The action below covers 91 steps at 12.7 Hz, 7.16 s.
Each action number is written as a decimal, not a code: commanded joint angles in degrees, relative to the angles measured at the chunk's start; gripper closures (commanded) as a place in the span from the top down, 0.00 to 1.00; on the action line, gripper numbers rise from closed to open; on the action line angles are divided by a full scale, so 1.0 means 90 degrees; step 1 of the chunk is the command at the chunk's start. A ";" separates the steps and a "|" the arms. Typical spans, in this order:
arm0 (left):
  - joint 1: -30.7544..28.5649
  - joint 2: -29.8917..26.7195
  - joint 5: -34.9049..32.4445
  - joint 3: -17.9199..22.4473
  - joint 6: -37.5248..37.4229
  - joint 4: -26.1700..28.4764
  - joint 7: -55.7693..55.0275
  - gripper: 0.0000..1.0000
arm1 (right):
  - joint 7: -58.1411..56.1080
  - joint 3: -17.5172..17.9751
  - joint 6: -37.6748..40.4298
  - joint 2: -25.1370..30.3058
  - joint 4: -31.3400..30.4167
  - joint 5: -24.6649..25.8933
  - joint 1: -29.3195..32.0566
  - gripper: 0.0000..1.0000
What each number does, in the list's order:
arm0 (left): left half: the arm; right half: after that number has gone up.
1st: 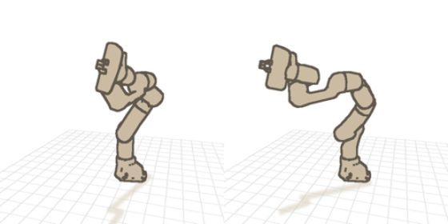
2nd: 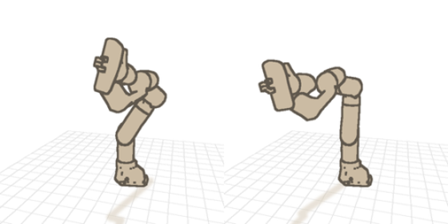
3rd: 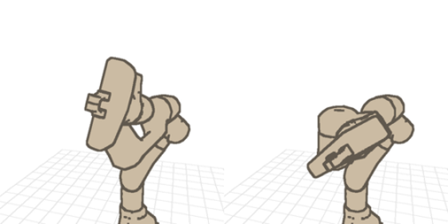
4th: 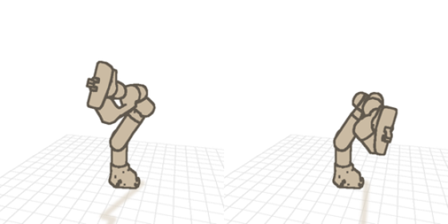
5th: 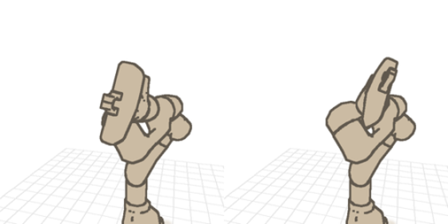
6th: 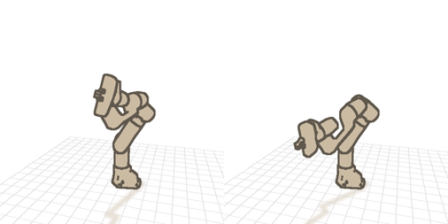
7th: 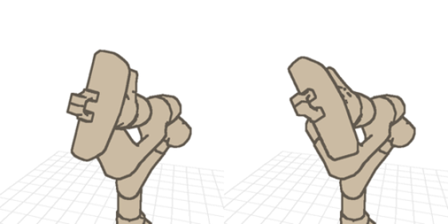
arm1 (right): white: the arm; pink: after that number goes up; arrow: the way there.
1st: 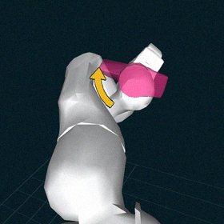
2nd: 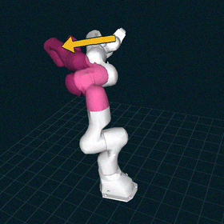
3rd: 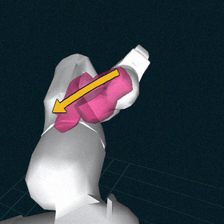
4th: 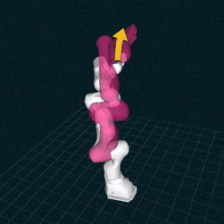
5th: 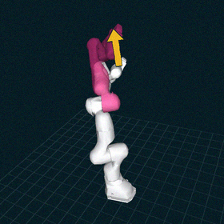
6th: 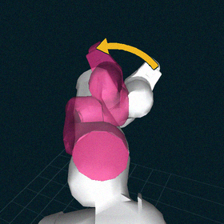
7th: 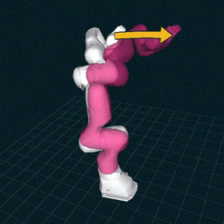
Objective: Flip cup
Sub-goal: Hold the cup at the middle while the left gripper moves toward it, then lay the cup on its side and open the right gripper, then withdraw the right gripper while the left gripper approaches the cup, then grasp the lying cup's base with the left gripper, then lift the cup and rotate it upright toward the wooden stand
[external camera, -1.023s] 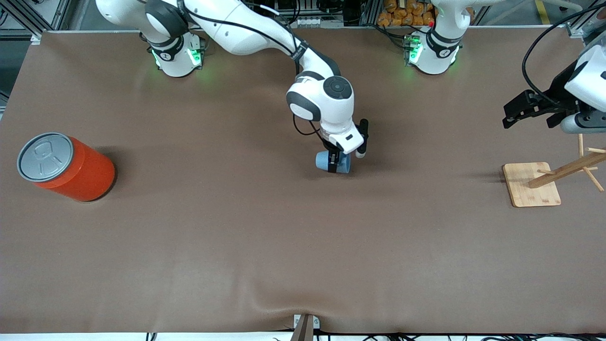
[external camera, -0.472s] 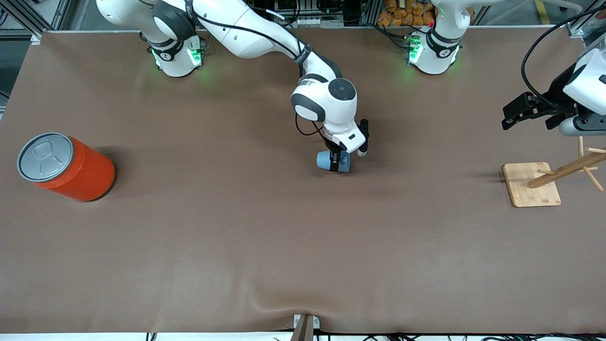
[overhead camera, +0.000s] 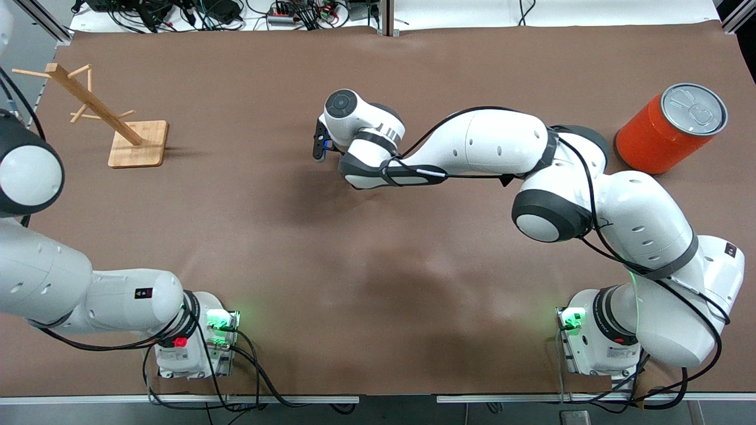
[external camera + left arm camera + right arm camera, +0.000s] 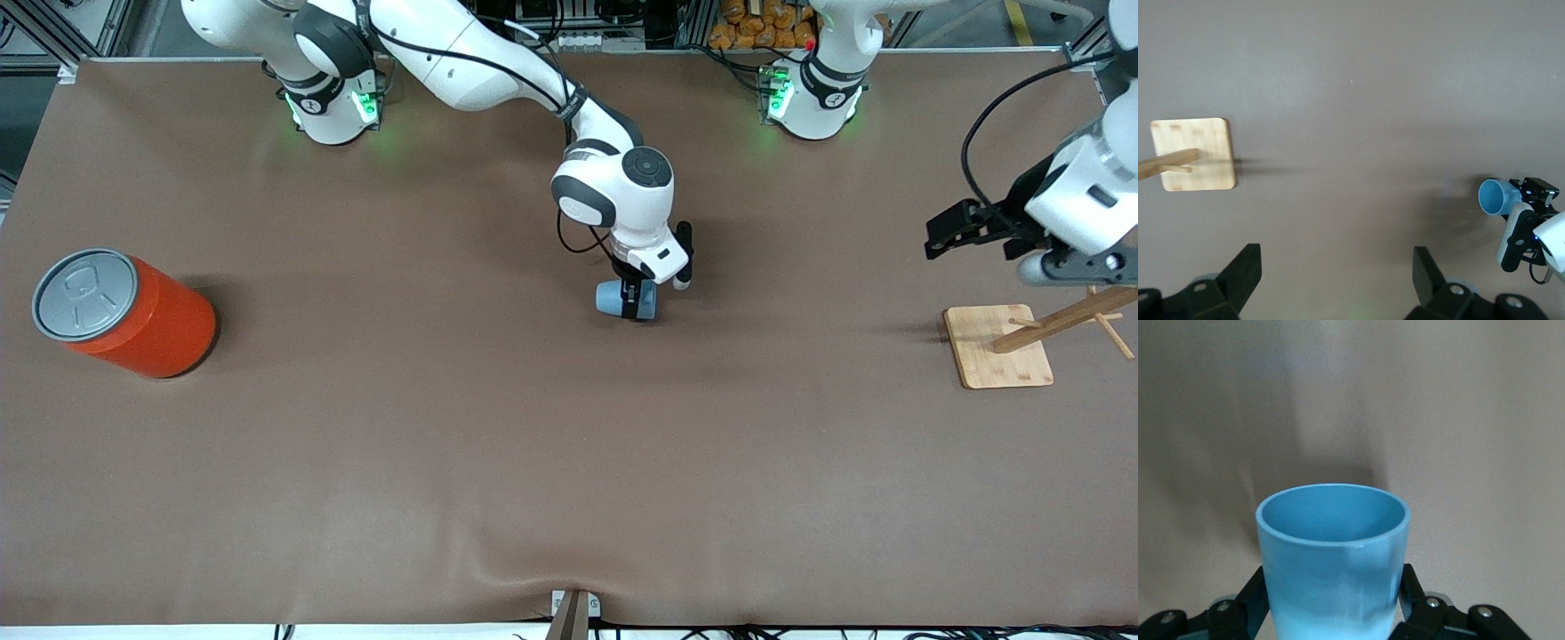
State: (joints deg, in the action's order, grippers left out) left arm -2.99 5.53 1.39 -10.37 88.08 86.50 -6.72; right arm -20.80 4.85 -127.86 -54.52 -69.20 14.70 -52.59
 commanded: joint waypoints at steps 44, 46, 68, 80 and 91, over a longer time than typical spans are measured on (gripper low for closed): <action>0.0421 0.2287 0.5321 -0.0274 0.2430 0.2838 0.3340 1.00 | 0.3385 -0.0783 0.3282 0.6043 -0.2626 -0.2151 0.5795 1.00; 0.0352 0.2335 0.5703 -0.0274 0.2430 0.3083 0.3752 1.00 | 0.3395 -0.0803 0.3248 0.6564 -0.3258 -0.2142 0.5756 1.00; 0.1123 0.3585 0.9093 -0.0264 0.3034 0.3260 0.5180 0.72 | 0.2663 -0.0949 0.4470 0.6038 -0.1979 -0.1536 0.5678 1.00; 0.1221 0.3586 0.9192 -0.0216 0.3211 0.3026 0.5073 0.00 | 0.2682 -0.0598 0.4548 0.6048 -0.1979 -0.1253 0.6039 1.00; 0.1094 0.2853 0.5564 0.0985 0.3202 0.1358 0.2223 0.00 | 0.2682 -0.0617 0.4548 0.6048 -0.1979 -0.1272 0.6000 1.00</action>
State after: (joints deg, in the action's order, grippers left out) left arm 6.71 31.98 58.14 -3.38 116.94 101.08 16.96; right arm 3.61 -1.65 -88.04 0.50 -88.48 3.33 0.27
